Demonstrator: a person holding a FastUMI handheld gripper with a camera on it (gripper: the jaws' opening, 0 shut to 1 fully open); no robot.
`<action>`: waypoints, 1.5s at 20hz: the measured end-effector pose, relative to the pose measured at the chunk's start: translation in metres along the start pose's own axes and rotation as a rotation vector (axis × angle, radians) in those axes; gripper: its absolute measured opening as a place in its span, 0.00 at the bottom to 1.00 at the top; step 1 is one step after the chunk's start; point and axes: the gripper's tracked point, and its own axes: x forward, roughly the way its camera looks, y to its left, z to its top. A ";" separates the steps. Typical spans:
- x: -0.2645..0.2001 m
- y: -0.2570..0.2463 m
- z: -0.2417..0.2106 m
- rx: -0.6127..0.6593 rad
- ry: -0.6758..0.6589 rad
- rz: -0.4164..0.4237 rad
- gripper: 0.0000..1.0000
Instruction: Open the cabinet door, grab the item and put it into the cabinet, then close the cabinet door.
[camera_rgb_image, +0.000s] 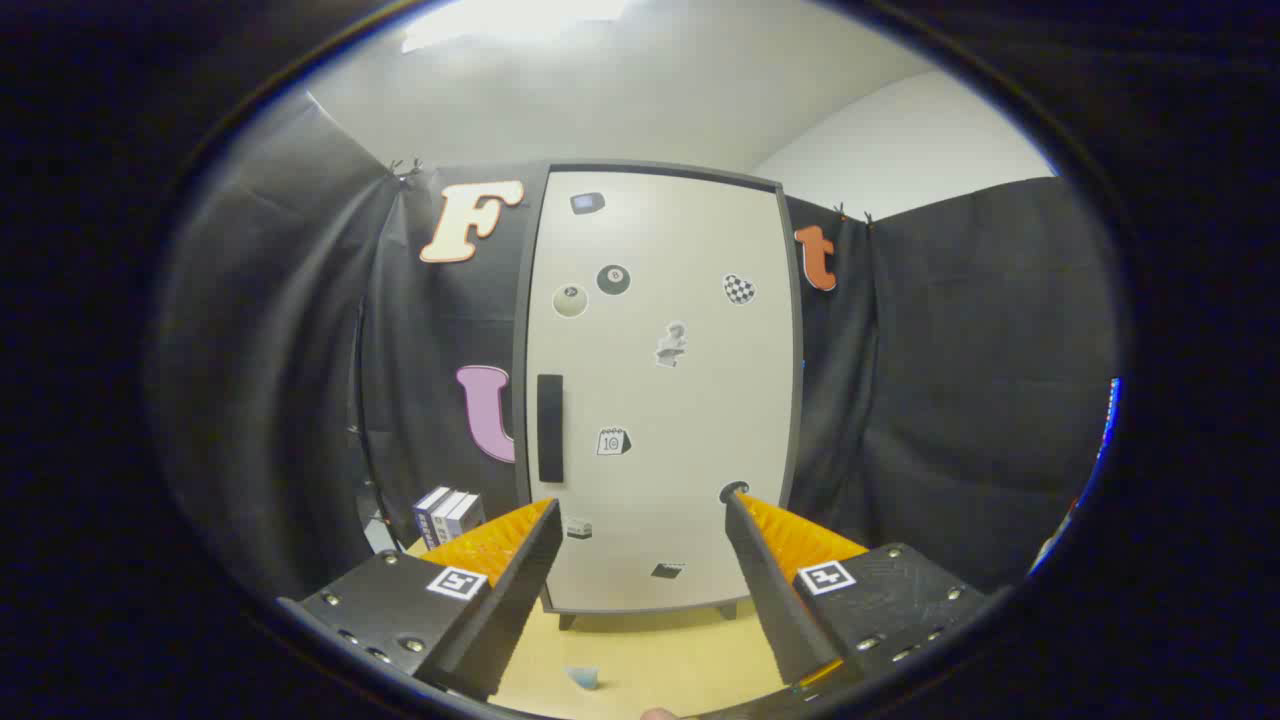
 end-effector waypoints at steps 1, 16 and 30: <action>0.000 0.002 0.001 0.008 -0.003 0.003 0.97; 0.001 -0.001 -0.006 -0.041 0.019 0.007 0.97; 0.039 0.008 -0.002 0.004 0.027 0.037 0.97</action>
